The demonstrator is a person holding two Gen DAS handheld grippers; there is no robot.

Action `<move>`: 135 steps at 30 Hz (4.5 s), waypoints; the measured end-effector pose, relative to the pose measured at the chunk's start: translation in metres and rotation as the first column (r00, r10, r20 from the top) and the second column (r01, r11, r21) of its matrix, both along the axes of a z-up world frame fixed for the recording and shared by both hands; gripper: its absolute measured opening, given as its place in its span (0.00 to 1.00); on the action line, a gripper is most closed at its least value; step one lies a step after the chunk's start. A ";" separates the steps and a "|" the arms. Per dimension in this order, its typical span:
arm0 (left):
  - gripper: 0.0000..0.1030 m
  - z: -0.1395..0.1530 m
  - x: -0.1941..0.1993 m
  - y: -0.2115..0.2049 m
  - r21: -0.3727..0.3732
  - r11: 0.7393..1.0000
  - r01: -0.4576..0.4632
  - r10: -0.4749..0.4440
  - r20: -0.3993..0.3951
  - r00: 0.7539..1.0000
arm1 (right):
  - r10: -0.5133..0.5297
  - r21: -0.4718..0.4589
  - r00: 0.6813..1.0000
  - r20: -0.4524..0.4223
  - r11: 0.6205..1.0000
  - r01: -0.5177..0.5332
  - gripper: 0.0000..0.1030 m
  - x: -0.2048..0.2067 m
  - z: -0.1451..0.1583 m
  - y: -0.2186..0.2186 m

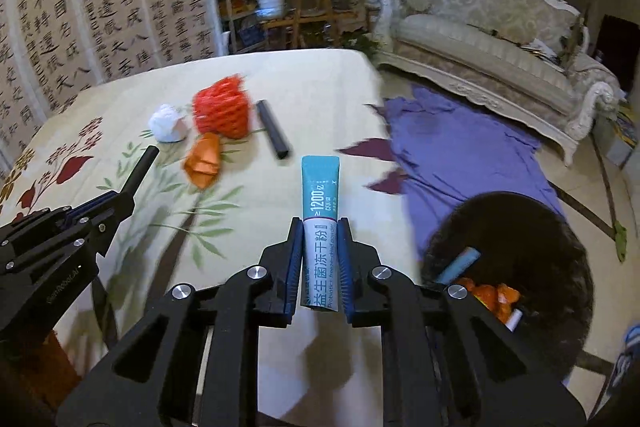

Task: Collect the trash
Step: 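Carry the black tube and toothpaste tube over the bin and open both grippers, then move both grippers back over the bed toward the white bag and orange net, then grasp the orange net with the right gripper while the left grasps the white plastic bag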

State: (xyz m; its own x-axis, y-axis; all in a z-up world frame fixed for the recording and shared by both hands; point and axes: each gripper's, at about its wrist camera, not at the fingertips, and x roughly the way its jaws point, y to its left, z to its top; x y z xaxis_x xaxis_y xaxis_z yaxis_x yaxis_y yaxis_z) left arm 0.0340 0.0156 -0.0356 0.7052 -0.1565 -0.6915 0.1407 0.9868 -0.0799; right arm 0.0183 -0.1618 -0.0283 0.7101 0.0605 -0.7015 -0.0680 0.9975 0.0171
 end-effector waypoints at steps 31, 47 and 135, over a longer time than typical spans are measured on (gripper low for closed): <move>0.14 0.003 0.008 -0.201 0.059 0.937 0.343 -0.346 0.041 0.937 | -0.379 -0.007 0.925 0.033 0.925 0.379 0.17 -0.031 -0.019 -0.179; 0.37 -0.010 0.022 -0.238 0.119 0.924 0.363 -0.367 0.014 0.930 | -0.432 0.019 0.902 0.017 0.902 0.432 0.20 -0.024 -0.035 -0.209; 0.31 -0.005 0.104 0.060 0.063 0.991 -0.119 0.121 -0.030 0.992 | 0.148 -0.004 0.988 0.040 0.989 -0.148 0.49 0.111 0.012 0.077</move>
